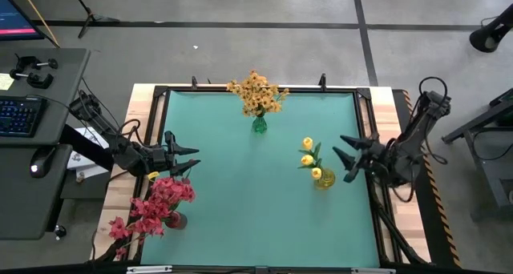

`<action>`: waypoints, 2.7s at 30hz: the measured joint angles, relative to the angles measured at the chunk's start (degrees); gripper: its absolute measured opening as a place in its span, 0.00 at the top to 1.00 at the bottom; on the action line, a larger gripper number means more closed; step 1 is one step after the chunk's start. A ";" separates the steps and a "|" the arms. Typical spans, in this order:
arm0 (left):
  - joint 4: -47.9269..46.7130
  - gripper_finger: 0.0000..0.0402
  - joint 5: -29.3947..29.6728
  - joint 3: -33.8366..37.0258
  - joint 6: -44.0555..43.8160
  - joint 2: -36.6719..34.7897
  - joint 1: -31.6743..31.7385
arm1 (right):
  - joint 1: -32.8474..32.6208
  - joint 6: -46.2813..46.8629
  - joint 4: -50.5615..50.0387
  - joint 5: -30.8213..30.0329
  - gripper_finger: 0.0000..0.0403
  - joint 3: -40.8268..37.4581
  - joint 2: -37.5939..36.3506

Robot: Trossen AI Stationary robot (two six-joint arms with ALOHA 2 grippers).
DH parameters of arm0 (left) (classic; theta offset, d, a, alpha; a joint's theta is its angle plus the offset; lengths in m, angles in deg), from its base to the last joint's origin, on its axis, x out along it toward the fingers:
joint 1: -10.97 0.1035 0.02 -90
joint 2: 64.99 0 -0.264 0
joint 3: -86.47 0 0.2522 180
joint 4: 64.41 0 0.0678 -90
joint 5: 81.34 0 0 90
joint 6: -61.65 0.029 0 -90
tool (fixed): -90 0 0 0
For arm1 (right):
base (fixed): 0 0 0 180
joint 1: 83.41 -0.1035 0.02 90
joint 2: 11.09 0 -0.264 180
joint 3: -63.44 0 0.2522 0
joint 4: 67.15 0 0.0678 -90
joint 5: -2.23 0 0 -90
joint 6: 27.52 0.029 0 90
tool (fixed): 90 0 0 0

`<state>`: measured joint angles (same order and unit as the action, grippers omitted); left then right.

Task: Sort flowers into vase by color
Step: Return to Home Position

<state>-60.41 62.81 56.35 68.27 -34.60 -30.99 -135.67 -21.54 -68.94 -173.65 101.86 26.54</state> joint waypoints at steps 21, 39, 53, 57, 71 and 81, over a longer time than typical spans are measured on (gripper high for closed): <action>0.04 0.66 1.71 0.00 3.99 0.00 0.00 | 16.03 2.79 -5.48 2.55 0.95 0.00 -2.04; 6.13 0.66 0.26 0.02 19.38 -4.34 12.66 | 16.29 3.00 -7.13 11.13 1.00 0.00 -1.97; -5.56 0.66 -31.86 0.02 10.99 -6.25 40.90 | 16.29 6.32 -10.86 14.58 1.00 0.00 -1.97; -12.22 0.66 -47.71 0.02 5.73 -6.27 50.17 | 16.29 11.80 -16.78 15.14 1.00 0.00 -1.97; -6.38 0.66 -58.04 15.62 -4.07 -9.31 56.73 | 16.24 16.20 -21.67 18.02 1.00 0.00 -2.05; 2.47 0.66 -55.17 15.67 -5.07 -10.16 50.19 | 16.22 16.72 -22.40 21.24 1.00 0.00 -2.06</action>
<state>-57.94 7.63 72.02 63.19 -44.76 19.20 -119.44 -4.82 -91.34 -152.41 101.86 24.48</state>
